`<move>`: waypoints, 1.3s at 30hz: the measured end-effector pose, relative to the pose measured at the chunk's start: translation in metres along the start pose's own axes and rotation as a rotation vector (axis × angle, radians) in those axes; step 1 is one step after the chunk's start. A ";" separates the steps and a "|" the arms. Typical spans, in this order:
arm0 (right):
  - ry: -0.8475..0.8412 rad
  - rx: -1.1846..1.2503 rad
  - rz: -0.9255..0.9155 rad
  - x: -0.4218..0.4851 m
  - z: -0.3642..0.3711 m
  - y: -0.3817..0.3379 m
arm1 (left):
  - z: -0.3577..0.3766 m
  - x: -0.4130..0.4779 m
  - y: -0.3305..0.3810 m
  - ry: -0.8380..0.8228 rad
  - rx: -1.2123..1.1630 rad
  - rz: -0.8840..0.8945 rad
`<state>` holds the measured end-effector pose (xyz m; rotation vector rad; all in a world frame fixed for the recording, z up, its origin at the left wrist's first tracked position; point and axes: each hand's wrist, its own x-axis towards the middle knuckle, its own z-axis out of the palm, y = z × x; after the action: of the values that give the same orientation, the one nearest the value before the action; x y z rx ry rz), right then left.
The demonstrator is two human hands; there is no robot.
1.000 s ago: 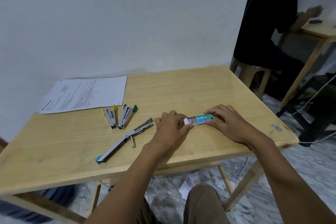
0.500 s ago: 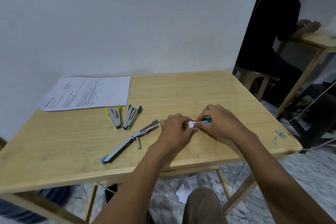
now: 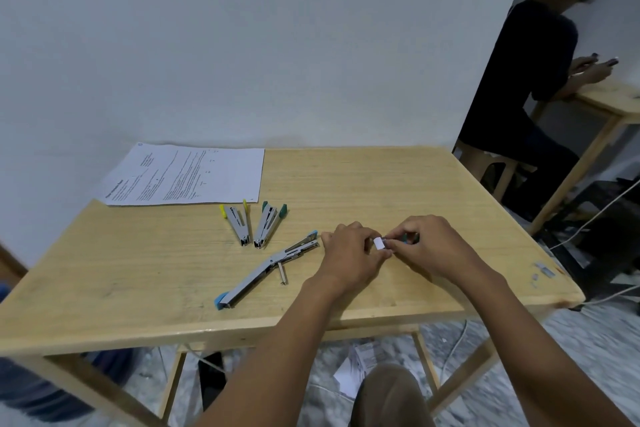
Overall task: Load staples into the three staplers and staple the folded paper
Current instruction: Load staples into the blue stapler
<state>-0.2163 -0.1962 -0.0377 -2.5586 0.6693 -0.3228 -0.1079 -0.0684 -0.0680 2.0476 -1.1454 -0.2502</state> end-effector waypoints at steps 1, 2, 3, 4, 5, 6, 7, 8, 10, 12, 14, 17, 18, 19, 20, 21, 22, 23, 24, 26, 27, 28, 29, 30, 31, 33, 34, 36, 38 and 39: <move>0.005 0.005 0.001 -0.001 0.001 0.000 | 0.000 0.000 0.001 0.000 -0.002 -0.002; 0.010 0.006 0.003 -0.002 0.001 -0.001 | 0.000 -0.001 0.001 0.001 -0.005 -0.004; 0.016 0.017 0.006 -0.004 0.000 -0.002 | 0.000 -0.001 0.001 0.000 -0.008 -0.005; 0.027 0.038 0.012 -0.005 0.000 -0.002 | -0.001 -0.001 0.002 -0.003 -0.006 -0.007; 0.043 0.068 0.021 -0.006 0.000 -0.002 | -0.001 -0.001 0.002 -0.006 0.000 -0.010; 0.060 0.101 0.034 -0.007 -0.001 -0.002 | -0.002 -0.001 0.002 -0.008 0.005 -0.013; 0.077 0.136 0.045 -0.008 -0.002 -0.003 | -0.002 -0.002 0.003 -0.007 0.004 -0.015; 0.093 0.173 0.054 -0.009 -0.002 -0.004 | -0.002 -0.002 0.004 -0.005 0.001 -0.016; 0.119 0.248 0.066 -0.012 -0.003 -0.005 | -0.003 -0.002 0.005 -0.012 0.000 -0.026; 0.146 0.310 0.077 -0.015 -0.004 -0.004 | -0.004 -0.003 0.007 -0.045 0.001 -0.039; 0.178 0.376 0.096 -0.018 -0.006 -0.004 | -0.009 -0.005 0.009 -0.079 -0.012 -0.047; 0.202 0.525 0.108 -0.026 -0.008 -0.005 | -0.029 -0.016 0.011 0.061 0.076 0.023; 0.206 0.587 0.107 -0.028 -0.008 -0.006 | -0.039 -0.022 0.010 0.163 0.118 0.048; 0.211 0.636 0.103 -0.030 -0.008 -0.008 | -0.051 -0.025 0.006 0.268 0.156 0.055; 0.210 0.667 0.101 -0.030 -0.007 -0.010 | -0.063 -0.028 0.002 0.347 0.201 0.031; 0.202 0.690 0.095 -0.030 -0.005 -0.012 | -0.075 -0.030 -0.004 0.371 0.259 -0.029; 0.195 0.715 0.084 -0.029 -0.003 -0.015 | -0.087 -0.030 -0.010 0.334 0.339 -0.116; 0.187 0.754 0.066 -0.029 -0.002 -0.020 | -0.097 -0.030 -0.015 0.248 0.425 -0.206; 0.178 0.806 0.048 -0.028 0.001 -0.025 | -0.105 -0.031 -0.018 0.146 0.498 -0.278; 0.150 0.872 0.028 -0.025 0.006 -0.037 | -0.111 -0.034 -0.022 -0.011 0.574 -0.337; 0.136 0.871 0.027 -0.024 0.010 -0.043 | -0.110 -0.035 -0.025 -0.053 0.589 -0.338; 0.123 0.865 0.023 -0.023 0.014 -0.049 | -0.107 -0.035 -0.027 -0.075 0.602 -0.331; 0.112 0.861 0.018 -0.022 0.018 -0.054 | -0.104 -0.034 -0.029 -0.085 0.611 -0.327; 0.103 0.866 0.018 -0.021 0.022 -0.059 | -0.102 -0.033 -0.030 -0.082 0.618 -0.324; 0.098 0.874 0.023 -0.019 0.027 -0.062 | -0.100 -0.033 -0.030 -0.072 0.623 -0.319; 0.093 0.897 0.025 -0.019 0.033 -0.068 | -0.100 -0.032 -0.031 -0.057 0.622 -0.298; 0.096 0.899 0.022 -0.019 0.036 -0.070 | -0.099 -0.033 -0.034 -0.052 0.592 -0.287; 0.109 0.884 0.029 -0.019 0.038 -0.072 | -0.100 -0.035 -0.040 -0.032 0.421 -0.270; 0.122 0.893 0.034 -0.020 0.038 -0.074 | -0.104 -0.037 -0.042 -0.003 0.140 -0.259; 0.130 0.914 0.036 -0.019 0.038 -0.075 | -0.106 -0.037 -0.041 0.007 -0.018 -0.268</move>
<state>-0.1898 -0.1139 -0.0344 -1.6613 0.4565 -0.6177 -0.0501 0.0293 -0.0302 2.1823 -0.8592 -0.3827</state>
